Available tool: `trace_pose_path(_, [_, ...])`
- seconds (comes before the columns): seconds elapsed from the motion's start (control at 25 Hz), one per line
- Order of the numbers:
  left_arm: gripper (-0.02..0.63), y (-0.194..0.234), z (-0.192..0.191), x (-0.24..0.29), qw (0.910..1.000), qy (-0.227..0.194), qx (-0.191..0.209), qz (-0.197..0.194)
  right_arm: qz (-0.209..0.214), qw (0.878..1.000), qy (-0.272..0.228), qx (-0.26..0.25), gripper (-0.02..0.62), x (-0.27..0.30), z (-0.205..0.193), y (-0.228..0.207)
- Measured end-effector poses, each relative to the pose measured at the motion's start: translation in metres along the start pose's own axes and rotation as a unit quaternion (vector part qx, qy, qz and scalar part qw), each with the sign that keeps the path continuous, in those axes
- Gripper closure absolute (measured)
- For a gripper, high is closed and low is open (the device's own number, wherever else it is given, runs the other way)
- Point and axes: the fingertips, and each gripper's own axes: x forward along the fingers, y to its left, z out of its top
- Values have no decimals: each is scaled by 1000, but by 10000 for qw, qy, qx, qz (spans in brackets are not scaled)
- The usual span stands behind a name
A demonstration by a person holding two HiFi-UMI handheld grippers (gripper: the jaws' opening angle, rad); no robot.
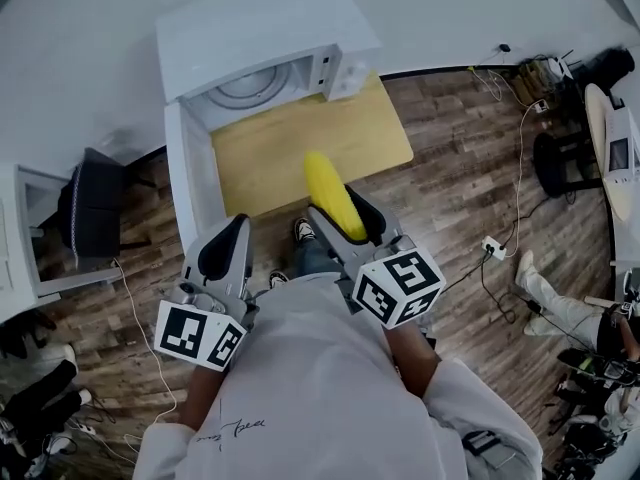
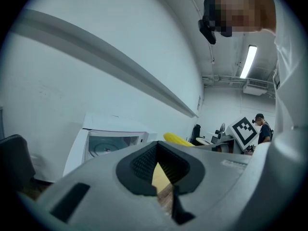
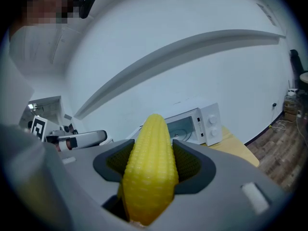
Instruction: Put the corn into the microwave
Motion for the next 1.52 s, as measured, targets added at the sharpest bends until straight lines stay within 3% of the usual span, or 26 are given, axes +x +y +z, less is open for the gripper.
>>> trace_pose_path(0.68, [612, 27, 12, 54, 9963, -88, 13, 851, 769, 9966, 284, -112, 334, 64, 31, -45])
trace_pose_path(1.52, [612, 39, 2, 94, 9848, -87, -187, 1725, 1408, 9862, 818, -306, 334, 118, 26, -84])
